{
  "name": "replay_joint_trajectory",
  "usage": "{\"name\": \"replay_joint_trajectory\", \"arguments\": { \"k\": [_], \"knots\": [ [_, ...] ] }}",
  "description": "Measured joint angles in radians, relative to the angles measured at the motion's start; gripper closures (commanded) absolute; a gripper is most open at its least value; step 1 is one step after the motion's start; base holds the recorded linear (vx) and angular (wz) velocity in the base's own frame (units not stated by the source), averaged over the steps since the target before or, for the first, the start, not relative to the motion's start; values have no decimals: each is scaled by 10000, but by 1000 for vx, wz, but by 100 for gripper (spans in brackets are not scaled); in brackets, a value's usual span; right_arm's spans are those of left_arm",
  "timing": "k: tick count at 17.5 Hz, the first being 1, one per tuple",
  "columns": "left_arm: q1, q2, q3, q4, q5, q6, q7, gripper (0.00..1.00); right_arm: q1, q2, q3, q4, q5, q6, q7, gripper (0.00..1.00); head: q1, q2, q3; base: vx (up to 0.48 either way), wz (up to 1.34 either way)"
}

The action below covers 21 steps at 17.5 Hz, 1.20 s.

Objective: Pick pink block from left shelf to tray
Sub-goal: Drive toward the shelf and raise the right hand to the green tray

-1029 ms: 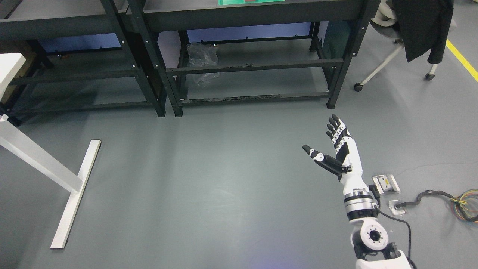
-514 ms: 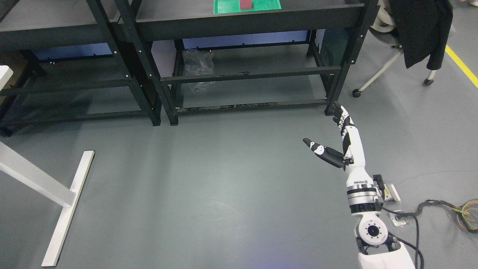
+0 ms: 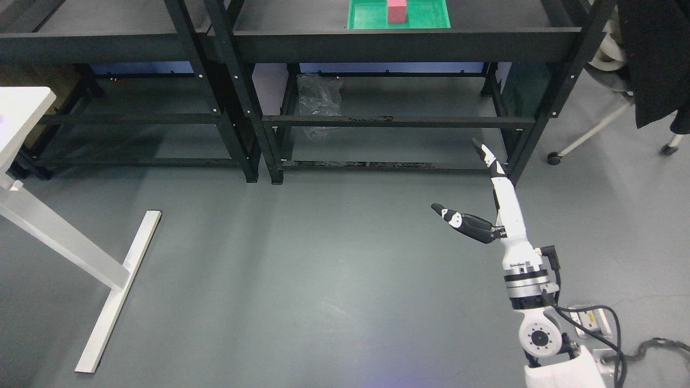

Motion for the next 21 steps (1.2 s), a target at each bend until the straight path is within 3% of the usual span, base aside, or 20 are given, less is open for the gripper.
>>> {"name": "replay_joint_trajectory", "arguments": {
  "k": [13,21],
  "knots": [
    [0,-2,0,0,0,0,0,0,-8,-223,276,22,3730,3265,-1176,1,0,0,0,187,66],
    [-1,-1,0,0,0,0,0,0,-9,102,672,57,5957,3851,-1633,1,0,0,0,227,-31]
  ]
}}
